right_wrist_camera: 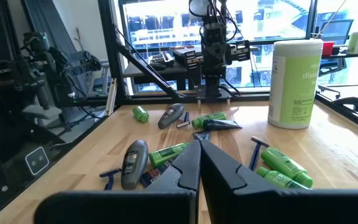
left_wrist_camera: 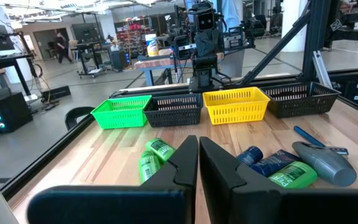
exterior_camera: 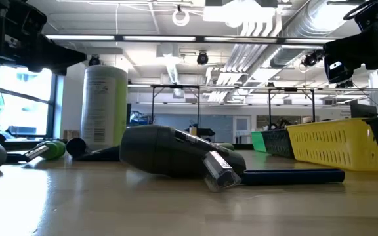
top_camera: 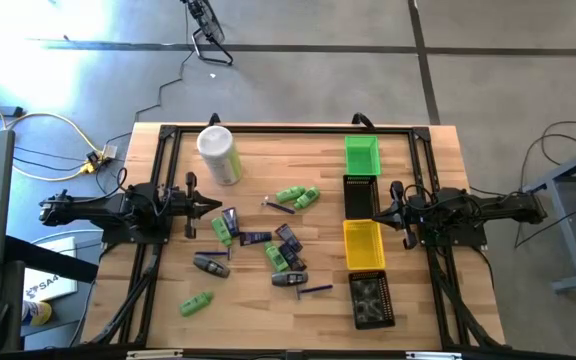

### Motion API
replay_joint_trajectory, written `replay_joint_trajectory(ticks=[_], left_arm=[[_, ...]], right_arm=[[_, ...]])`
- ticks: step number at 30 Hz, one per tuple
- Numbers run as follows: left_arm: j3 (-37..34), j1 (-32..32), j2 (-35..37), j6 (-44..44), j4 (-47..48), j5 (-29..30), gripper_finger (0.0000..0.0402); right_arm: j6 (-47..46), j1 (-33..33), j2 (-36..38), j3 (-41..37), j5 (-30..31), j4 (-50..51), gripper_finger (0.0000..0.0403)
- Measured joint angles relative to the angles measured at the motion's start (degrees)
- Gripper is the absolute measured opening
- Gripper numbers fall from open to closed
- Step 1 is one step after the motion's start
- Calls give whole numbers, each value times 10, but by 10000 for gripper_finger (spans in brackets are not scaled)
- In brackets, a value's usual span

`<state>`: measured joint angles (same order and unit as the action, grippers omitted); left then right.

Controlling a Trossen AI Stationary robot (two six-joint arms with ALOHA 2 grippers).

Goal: Pick & Place Travel size toiletries

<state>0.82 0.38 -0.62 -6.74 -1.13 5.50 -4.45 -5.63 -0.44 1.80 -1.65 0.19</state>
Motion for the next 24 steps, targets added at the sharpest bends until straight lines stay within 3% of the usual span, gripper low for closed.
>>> replay_joint_trajectory(ticks=[18,24], left_arm=[[0,0,0,0,0,0,12],[0,0,0,0,0,0,12]], right_arm=[[1,0,0,0,1,0,3],[61,0,0,0,22,0,3]])
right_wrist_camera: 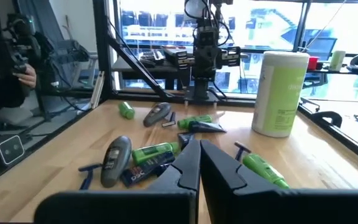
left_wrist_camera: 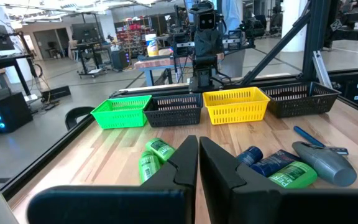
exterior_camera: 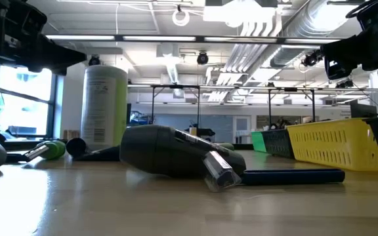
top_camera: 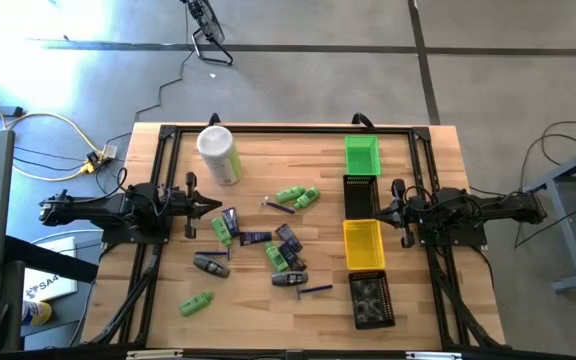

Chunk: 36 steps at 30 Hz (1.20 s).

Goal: Pick & Place Travel size toiletries
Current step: Put the blue shave cream into the green basket

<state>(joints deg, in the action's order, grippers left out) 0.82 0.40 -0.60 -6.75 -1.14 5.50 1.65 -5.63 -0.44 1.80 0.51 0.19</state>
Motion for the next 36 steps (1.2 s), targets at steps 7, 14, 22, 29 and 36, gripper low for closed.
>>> replay_joint_trajectory(ticks=[7,14,22,29,36], left_arm=[[0,0,0,0,0,0,12],[0,0,0,0,0,0,12],[0,0,0,55,0,0,12],[0,0,0,58,-4,0,12],[0,0,0,58,0,0,12]], right_arm=[[-2,0,0,0,-6,0,3],[-3,0,0,0,-7,-1,3],[-97,0,0,0,-23,-37,3],[-166,0,0,0,-26,-47,3],[-169,0,0,0,-23,-46,3]])
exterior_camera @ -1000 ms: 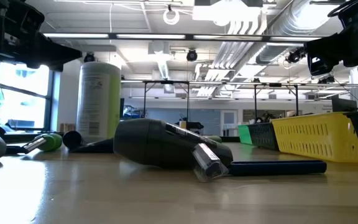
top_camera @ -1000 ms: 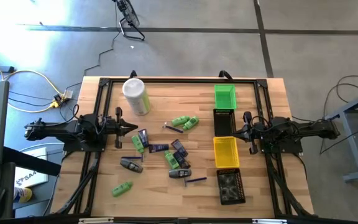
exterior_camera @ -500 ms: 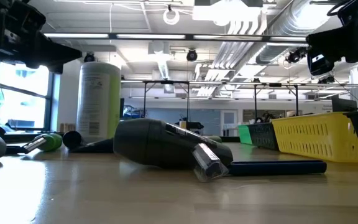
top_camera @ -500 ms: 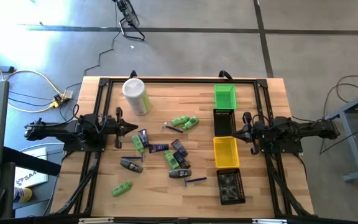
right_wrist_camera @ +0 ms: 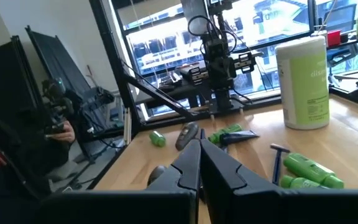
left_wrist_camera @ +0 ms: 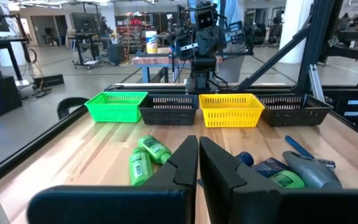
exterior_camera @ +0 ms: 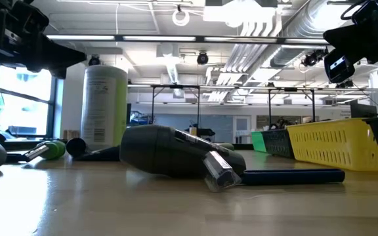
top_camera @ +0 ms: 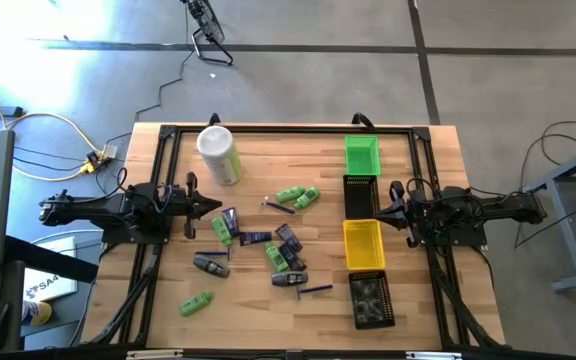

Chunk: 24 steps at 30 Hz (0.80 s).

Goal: Pick & Place Travel size toiletries
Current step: Put the blue shave cream into the green basket

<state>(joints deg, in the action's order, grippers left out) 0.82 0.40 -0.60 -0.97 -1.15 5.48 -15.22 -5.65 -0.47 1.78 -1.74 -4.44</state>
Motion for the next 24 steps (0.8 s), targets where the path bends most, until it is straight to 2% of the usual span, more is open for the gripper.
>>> replay_joint_trajectory(ticks=[13,18,24], left_arm=[[0,0,0,8,-17,0,12],[0,0,0,13,-20,0,12],[0,0,0,29,-21,-2,12]], right_arm=[[5,0,0,0,0,-2,3],[59,0,0,0,3,-32,3],[76,0,0,0,3,-54,3]])
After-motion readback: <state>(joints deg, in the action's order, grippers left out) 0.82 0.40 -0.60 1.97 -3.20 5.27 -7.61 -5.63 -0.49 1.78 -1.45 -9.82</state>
